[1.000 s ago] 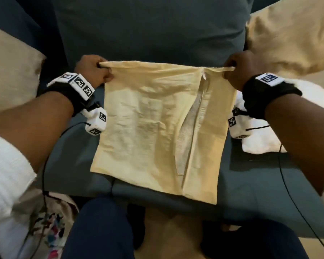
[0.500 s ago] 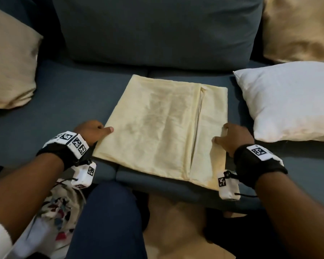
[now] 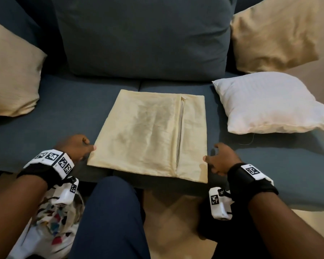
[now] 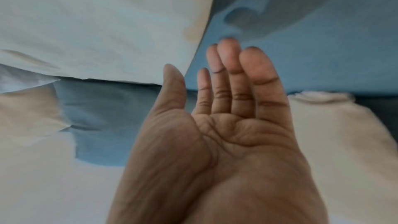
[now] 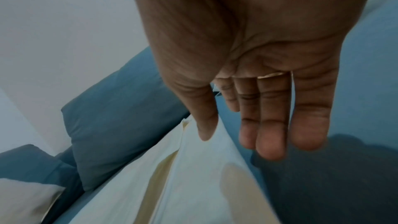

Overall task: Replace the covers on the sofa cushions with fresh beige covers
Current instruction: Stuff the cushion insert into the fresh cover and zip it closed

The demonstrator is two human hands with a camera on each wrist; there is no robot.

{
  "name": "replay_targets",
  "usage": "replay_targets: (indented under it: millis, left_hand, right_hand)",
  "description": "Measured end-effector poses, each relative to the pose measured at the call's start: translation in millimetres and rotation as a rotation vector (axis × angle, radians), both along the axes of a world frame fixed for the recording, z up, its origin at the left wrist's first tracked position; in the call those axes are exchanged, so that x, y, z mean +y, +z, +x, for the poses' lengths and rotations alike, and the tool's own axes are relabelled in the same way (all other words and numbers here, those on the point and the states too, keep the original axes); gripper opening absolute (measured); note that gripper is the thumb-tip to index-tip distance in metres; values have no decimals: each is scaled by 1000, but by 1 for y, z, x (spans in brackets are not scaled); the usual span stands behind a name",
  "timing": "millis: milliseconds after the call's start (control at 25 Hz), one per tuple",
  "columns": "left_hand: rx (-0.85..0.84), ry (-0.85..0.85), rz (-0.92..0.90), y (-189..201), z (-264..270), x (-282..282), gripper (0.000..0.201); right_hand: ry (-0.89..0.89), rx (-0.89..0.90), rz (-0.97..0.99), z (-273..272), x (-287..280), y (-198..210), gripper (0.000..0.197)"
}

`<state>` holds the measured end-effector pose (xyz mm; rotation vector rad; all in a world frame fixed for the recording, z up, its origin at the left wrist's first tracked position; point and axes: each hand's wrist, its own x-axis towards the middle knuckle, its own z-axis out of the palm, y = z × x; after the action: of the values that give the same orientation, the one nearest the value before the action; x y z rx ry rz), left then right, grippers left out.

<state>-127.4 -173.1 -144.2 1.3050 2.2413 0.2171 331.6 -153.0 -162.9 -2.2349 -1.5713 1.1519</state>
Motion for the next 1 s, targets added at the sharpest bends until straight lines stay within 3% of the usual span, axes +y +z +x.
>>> replay_targets:
  millis: [120, 240, 320, 400, 440, 520, 600, 760, 840, 920, 1000]
  left_hand:
    - [163, -166, 151, 41, 58, 26, 22]
    - [27, -329, 256, 59, 145, 48, 22]
    - [-42, -432, 259, 56, 203, 63, 23]
    - [-54, -480, 246, 48, 247, 75, 21]
    - [-42, -499, 239, 43, 262, 79, 20]
    - [20, -539, 190, 26, 276, 81, 25]
    - [62, -552, 139, 4, 279, 83, 35]
    - [17, -526, 157, -28, 273, 84, 41]
    - [49, -549, 185, -36, 269, 90, 39]
    - [56, -546, 222, -41, 264, 98, 51]
    - [28, -538, 251, -42, 259, 104, 57]
  right_hand:
    - [9, 121, 194, 18, 16, 21, 42]
    - [95, -17, 541, 39, 35, 49, 24]
    - [231, -311, 662, 58, 53, 58, 56]
    - [356, -648, 437, 81, 65, 56, 108]
    - [361, -735, 326, 92, 71, 53, 127]
    - [319, -783, 285, 107, 80, 47, 140]
    - [312, -828, 344, 117, 94, 43, 128]
    - [248, -652, 329, 127, 123, 44, 86]
    - [131, -478, 442, 119, 130, 62, 87]
    - [21, -338, 609, 100, 126, 85, 90]
    - [9, -350, 692, 72, 104, 100, 95]
